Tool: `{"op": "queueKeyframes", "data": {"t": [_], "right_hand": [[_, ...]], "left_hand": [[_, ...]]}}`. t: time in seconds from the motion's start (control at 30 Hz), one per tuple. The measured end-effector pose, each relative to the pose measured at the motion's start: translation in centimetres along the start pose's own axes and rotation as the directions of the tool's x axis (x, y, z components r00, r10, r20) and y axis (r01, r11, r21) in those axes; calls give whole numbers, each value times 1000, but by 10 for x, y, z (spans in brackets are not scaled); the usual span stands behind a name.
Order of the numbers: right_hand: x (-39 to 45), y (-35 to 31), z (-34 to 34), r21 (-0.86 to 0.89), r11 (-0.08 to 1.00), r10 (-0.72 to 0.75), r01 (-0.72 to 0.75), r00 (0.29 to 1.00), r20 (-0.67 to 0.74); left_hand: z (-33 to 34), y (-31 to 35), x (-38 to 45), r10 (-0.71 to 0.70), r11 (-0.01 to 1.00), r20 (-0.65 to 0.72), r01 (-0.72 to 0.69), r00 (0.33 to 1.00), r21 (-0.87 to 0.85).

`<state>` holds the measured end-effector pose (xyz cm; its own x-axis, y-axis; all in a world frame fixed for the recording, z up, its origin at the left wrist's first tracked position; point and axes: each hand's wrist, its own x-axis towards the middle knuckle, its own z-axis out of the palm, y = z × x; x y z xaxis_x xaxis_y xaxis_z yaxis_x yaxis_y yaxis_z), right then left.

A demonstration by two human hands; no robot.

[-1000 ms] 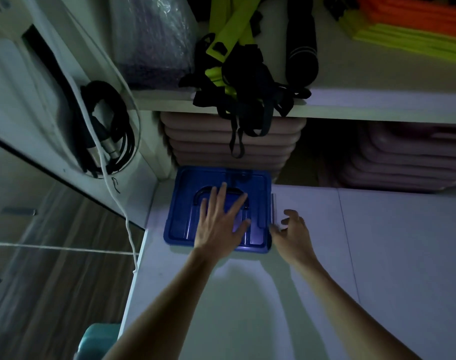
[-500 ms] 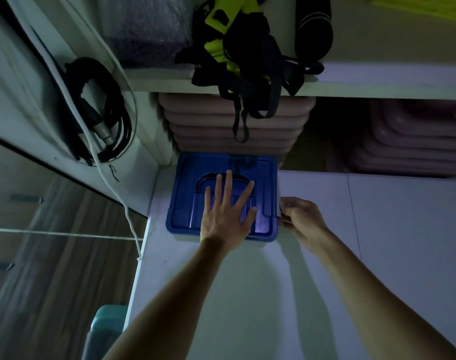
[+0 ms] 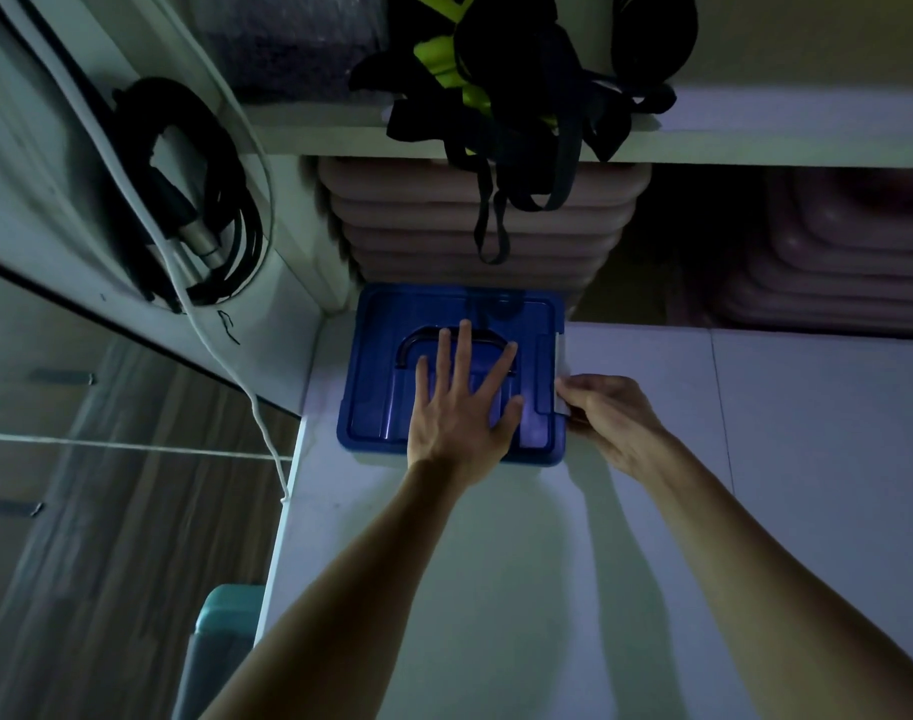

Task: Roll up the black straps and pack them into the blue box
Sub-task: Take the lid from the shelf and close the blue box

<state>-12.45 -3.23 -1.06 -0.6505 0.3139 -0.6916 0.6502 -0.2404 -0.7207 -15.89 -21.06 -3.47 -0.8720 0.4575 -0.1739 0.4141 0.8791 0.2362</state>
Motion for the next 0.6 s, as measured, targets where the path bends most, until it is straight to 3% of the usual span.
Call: {"op": "queueKeyframes", "data": {"t": [0.17, 0.3, 0.37, 0.43, 0.5, 0.53, 0.6], "right_hand": [[5, 5, 16, -245, 964, -155, 107, 970, -188], [7, 7, 4, -361, 927, -170, 106, 974, -150], [4, 10, -15, -420, 903, -164, 86, 974, -153], [-6, 12, -41, -500, 864, -164, 52, 970, -181], [-22, 16, -65, -615, 787, -222, 42, 950, -218], [-31, 20, -73, -685, 726, -303, 64, 924, -235], [-48, 27, -73, -812, 550, -540, 194, 824, -168]], "left_hand": [[3, -2, 2, 11, 1000, -4, -11, 1000, 4], [-2, 2, 2, 78, 996, 67, -74, 995, -53], [-5, 0, -5, 89, 987, -2, -89, 996, -136], [-8, -6, -17, -48, 983, -198, 11, 979, -183], [-7, -15, -30, -244, 951, -277, 173, 929, -256], [-3, -20, -34, -333, 910, -226, 250, 915, -330], [4, -24, -37, -428, 761, 11, 367, 904, -535]]}}
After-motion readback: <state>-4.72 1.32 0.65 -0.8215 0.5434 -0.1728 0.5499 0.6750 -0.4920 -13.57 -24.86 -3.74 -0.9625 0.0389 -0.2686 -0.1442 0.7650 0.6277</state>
